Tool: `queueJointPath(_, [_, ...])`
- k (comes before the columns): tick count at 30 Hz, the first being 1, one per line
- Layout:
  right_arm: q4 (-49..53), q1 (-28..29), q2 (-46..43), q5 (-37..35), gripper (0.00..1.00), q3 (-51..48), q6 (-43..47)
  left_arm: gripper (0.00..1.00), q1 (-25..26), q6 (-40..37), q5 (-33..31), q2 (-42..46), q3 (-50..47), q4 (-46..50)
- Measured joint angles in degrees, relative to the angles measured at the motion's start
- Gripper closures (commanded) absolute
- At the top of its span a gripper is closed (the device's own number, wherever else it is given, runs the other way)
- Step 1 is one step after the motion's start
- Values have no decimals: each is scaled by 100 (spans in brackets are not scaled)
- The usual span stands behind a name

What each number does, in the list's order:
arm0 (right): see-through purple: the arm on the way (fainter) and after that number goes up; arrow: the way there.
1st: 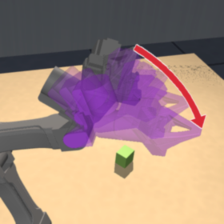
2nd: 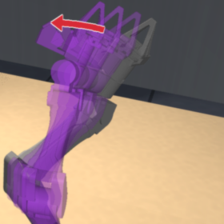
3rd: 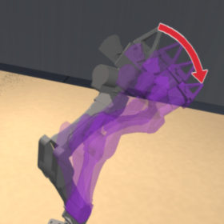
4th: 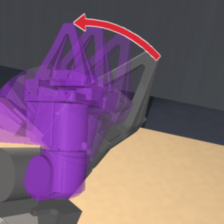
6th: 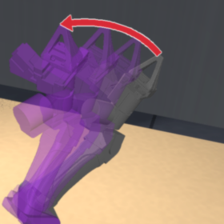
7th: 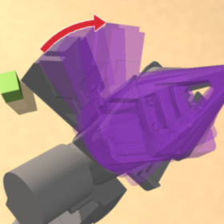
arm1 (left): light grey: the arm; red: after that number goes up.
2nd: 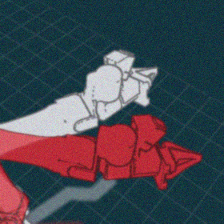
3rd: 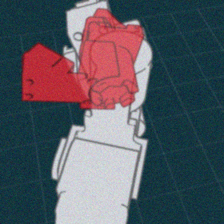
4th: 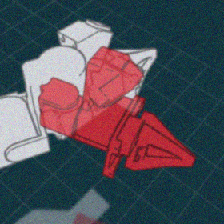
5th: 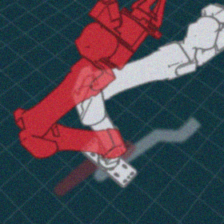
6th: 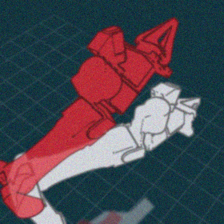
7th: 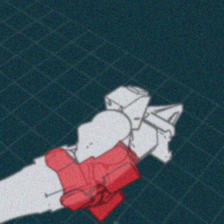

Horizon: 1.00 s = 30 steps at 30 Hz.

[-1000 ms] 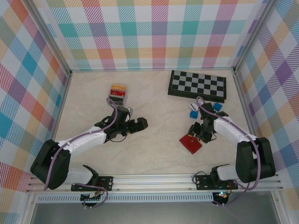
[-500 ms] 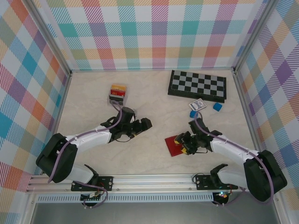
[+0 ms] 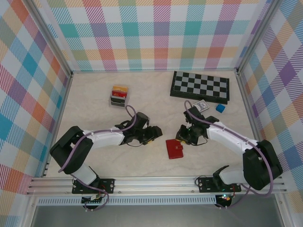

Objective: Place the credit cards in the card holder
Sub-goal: Move the card holder to the bottom-center of the table, then pick up the card holder at the bottom-center of the table.

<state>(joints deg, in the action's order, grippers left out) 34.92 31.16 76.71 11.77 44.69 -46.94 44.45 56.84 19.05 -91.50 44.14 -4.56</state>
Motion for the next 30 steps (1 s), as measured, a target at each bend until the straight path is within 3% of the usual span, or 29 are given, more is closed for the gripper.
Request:
queueJointPath(11, [142, 0, 258, 109, 80, -385, 876, 50, 608, 323, -2, -741, 428, -162])
queueJointPath(23, [-378, -7, 448, 426, 81, -752, 693, 61, 734, 535, 2, -970, 487, -254])
queueJointPath(30, [-442, -7, 501, 483, 80, -758, 573, 77, 734, 533, -31, -970, 487, -361])
